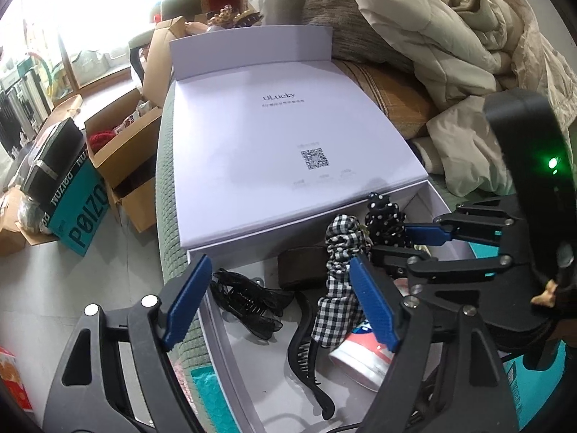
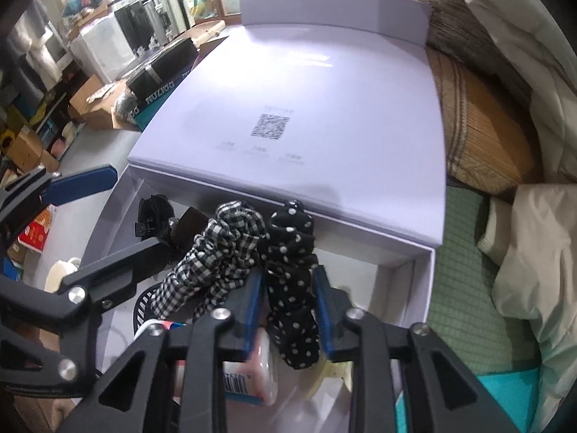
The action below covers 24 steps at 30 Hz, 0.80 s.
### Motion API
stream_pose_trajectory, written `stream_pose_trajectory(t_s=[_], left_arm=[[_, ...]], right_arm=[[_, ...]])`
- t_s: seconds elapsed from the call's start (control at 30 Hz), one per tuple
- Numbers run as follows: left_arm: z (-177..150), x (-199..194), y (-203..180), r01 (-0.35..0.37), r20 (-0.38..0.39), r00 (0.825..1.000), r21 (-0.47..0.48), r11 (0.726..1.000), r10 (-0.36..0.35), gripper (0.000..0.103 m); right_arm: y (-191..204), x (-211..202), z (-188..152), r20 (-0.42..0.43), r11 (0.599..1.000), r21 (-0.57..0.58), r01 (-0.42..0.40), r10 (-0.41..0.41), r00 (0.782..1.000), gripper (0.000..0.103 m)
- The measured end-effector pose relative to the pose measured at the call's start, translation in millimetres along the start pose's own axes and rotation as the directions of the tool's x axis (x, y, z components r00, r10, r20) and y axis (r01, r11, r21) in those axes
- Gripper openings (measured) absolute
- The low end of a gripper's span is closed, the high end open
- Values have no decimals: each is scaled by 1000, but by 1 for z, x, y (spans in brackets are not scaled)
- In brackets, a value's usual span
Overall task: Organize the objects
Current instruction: 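Open both tools to release the scrunchies inside the box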
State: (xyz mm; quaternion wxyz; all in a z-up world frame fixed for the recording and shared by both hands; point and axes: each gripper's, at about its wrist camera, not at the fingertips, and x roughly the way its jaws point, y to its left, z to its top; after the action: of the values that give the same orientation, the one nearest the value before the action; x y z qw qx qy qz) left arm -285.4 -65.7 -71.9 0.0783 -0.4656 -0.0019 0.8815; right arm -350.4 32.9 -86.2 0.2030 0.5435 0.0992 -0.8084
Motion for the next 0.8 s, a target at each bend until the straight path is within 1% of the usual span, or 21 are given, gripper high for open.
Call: stream_pose_trajectory(t_s=[0.03, 0.1, 0.2, 0.27, 0.33, 0.37, 0.43, 0.5, 0.57, 0.6, 0.73, 0.8], left_arm=[[-1, -1, 2, -2, 3, 1000, -6, 1000, 2, 78], [-1, -2, 6, 5, 10, 1000, -19, 1000, -5, 78], [-1, 1, 11, 12, 10, 1000, -38, 999, -11, 78], [-1, 2, 13, 22, 6, 1000, -46, 999, -21, 78], [-1, 3, 13, 21, 4, 1000, -54, 998, -21, 78], [-1, 2, 13, 24, 6, 1000, -56, 998, -24, 78], [0, 1, 12, 42, 14, 999, -56, 998, -41, 79], [1, 0, 11, 60, 12, 998, -58, 997, -60, 84], [5, -2, 11, 77, 5, 997, -69, 995, -77, 87], [7, -3, 11, 83, 3, 997, -75, 994, -83, 88], [12, -16, 8, 65, 24, 998, -80, 995, -63, 88], [13, -25, 8, 68, 35, 997, -84, 994, -65, 88]], right_arm=[[2, 1, 0, 0, 1000, -14, 17, -17, 1000, 55], [3, 1, 0, 7, 999, -32, 35, -34, 999, 64], [5, 2, 0, 5, 998, -45, 49, -49, 999, 68], [4, 2, 0, 6, 998, -34, 50, -50, 999, 72], [0, 0, -2, 12, 999, -7, 37, -37, 999, 83], [-2, -1, -3, 16, 1000, 2, 29, -29, 999, 85], [-5, -5, -5, 25, 1000, 16, 22, -23, 999, 97], [-6, -11, -6, 48, 999, 16, 38, -39, 998, 102], [-9, -21, -6, 85, 998, 25, 50, -52, 995, 103], [-9, -23, -5, 90, 998, 32, 52, -54, 994, 103], [-14, -42, -5, 112, 996, 67, 64, -71, 991, 103], [-16, -52, -6, 121, 995, 75, 62, -71, 990, 103]])
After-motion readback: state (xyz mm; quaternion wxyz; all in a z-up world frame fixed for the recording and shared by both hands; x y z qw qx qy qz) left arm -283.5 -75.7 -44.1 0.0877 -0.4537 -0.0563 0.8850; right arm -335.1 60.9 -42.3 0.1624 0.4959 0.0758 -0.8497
